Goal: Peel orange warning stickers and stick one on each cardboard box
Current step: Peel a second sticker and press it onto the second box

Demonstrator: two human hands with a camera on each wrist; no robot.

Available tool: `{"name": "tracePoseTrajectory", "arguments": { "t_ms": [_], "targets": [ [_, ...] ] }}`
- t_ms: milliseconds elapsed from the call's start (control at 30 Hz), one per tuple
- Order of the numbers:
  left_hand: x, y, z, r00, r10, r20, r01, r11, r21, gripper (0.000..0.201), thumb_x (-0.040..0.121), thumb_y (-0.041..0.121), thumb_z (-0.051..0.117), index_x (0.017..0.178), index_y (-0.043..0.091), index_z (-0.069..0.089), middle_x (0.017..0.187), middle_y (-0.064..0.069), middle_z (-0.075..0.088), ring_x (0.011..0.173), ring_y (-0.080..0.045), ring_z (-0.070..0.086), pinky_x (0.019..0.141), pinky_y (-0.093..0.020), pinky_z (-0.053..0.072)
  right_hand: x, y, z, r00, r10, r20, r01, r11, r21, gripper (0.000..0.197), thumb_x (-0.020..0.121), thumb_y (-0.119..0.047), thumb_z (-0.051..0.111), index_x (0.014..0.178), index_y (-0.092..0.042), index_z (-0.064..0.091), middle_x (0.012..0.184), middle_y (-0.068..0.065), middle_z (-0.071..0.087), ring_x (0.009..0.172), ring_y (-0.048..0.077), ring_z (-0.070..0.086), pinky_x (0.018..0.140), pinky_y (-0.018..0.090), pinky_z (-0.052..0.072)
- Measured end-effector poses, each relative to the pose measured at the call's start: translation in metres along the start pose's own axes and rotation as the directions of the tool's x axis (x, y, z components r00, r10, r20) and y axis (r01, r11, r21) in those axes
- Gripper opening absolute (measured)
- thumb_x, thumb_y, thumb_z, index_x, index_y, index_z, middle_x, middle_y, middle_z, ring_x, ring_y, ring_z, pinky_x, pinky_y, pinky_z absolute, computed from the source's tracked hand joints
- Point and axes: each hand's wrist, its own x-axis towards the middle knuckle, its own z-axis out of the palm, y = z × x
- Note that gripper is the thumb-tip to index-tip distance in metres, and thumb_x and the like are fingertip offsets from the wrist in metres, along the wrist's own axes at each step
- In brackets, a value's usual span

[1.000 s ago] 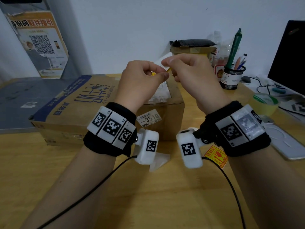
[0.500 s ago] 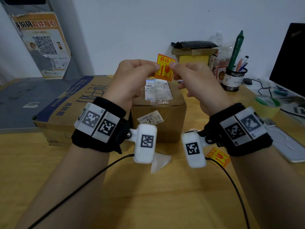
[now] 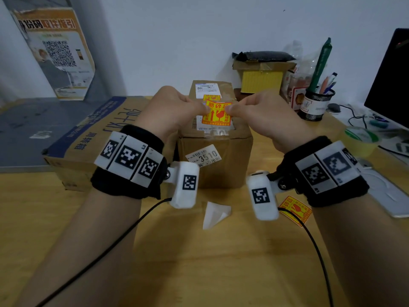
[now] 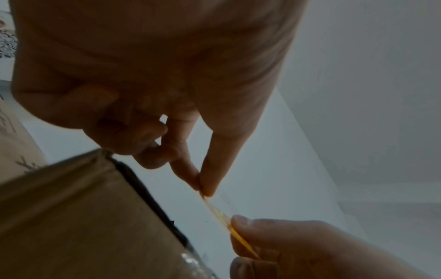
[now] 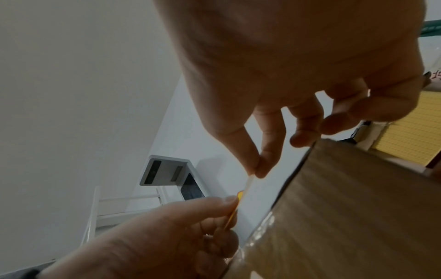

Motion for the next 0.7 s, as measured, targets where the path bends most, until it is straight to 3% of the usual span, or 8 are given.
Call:
{"name": "tracePoseTrajectory", "arguments": {
  "t_ms": [33, 67, 133, 200, 300, 367, 500, 700],
  "targets": [
    [-0.001, 0.000, -0.001, 1.000, -0.017, 0.005, 0.017, 0.999, 0.038, 0.018, 0.088, 0.029, 0.076, 0.096, 0.013, 0.076, 0.075, 0.019, 0.060, 0.028, 0.005, 0.046, 0.029, -0.007, 0.028, 0.000, 0.000, 0.001, 1.000, 0.007, 0.005, -0.007, 1.000, -0.007, 0.043, 0.093, -0.034, 0.070, 0.110, 0.005, 0.074, 0.113, 0.022, 0.073, 0.105, 0.031, 0.066, 0.052, 0.020, 0.034],
    [-0.001, 0.001, -0.001, 0.999, -0.036, 0.010, 0.035, 0.997, 0.074, 0.023, 0.087, 0.032, 0.076, 0.099, 0.012, 0.076, 0.065, 0.014, 0.058, 0.030, 0.001, 0.045, 0.030, -0.012, 0.029, 0.000, 0.001, 0.001, 1.000, 0.009, 0.014, -0.009, 1.000, -0.016, 0.044, 0.093, -0.034, 0.070, 0.110, 0.006, 0.073, 0.106, 0.021, 0.074, 0.095, 0.029, 0.068, 0.050, 0.019, 0.034],
    [-0.001, 0.001, -0.002, 0.998, -0.066, 0.018, 0.063, 0.991, 0.115, 0.032, 0.085, 0.036, 0.077, 0.104, 0.010, 0.077, 0.060, 0.006, 0.050, 0.037, -0.004, 0.043, 0.036, -0.019, 0.029, 0.001, 0.002, 0.003, 0.999, 0.026, 0.026, -0.025, 0.999, -0.033, 0.041, 0.093, -0.034, 0.070, 0.105, 0.005, 0.076, 0.069, 0.005, 0.072, 0.061, 0.006, 0.057, 0.044, 0.016, 0.032],
    [0.001, -0.001, -0.002, 0.997, -0.074, 0.021, 0.071, 0.990, 0.124, 0.037, 0.083, 0.037, 0.078, 0.105, 0.008, 0.076, 0.067, 0.002, 0.053, 0.048, -0.007, 0.044, 0.045, -0.024, 0.031, 0.003, 0.004, 0.006, 0.999, 0.034, 0.018, -0.033, 0.997, -0.066, 0.035, 0.093, -0.035, 0.070, 0.094, -0.001, 0.079, 0.043, -0.014, 0.055, 0.043, -0.003, 0.047, 0.040, 0.012, 0.031],
    [0.004, -0.006, 0.000, 0.998, -0.056, 0.024, 0.053, 0.992, 0.111, 0.032, 0.081, 0.036, 0.081, 0.099, 0.010, 0.078, 0.085, -0.003, 0.070, 0.067, -0.006, 0.054, 0.070, -0.030, 0.049, 0.003, 0.005, 0.010, 0.999, 0.014, 0.032, -0.010, 0.994, -0.113, 0.031, 0.094, -0.037, 0.068, 0.081, -0.011, 0.079, 0.061, -0.012, 0.062, 0.059, 0.001, 0.054, 0.053, 0.020, 0.036],
    [0.004, -0.007, 0.000, 0.998, -0.059, 0.027, 0.056, 0.992, 0.111, 0.027, 0.078, 0.036, 0.083, 0.093, 0.013, 0.079, 0.095, -0.007, 0.076, 0.076, -0.011, 0.062, 0.086, -0.038, 0.054, 0.003, 0.007, 0.012, 0.999, 0.001, 0.032, 0.003, 0.990, -0.140, 0.030, 0.095, -0.037, 0.068, 0.076, -0.015, 0.076, 0.067, -0.009, 0.064, 0.063, 0.003, 0.054, 0.057, 0.024, 0.036],
    [0.005, -0.009, 0.002, 0.998, -0.062, 0.033, 0.058, 0.993, 0.106, 0.036, 0.076, 0.035, 0.084, 0.094, 0.005, 0.079, 0.106, -0.019, 0.076, 0.080, -0.018, 0.062, 0.075, -0.034, 0.048, 0.005, 0.010, 0.013, 1.000, -0.004, 0.026, 0.008, 0.986, -0.168, 0.030, 0.093, -0.038, 0.069, 0.074, -0.015, 0.073, 0.067, -0.005, 0.064, 0.065, 0.007, 0.055, 0.059, 0.027, 0.040],
    [0.006, -0.010, 0.002, 0.997, -0.074, 0.036, 0.069, 0.989, 0.134, 0.037, 0.076, 0.038, 0.084, 0.099, 0.009, 0.080, 0.106, -0.015, 0.077, 0.083, -0.018, 0.064, 0.079, -0.035, 0.052, 0.008, 0.011, 0.014, 1.000, -0.003, 0.019, 0.007, 0.977, -0.212, 0.030, 0.090, -0.041, 0.070, 0.079, -0.015, 0.076, 0.076, -0.002, 0.069, 0.079, 0.012, 0.062, 0.064, 0.029, 0.042]
  ]
}}
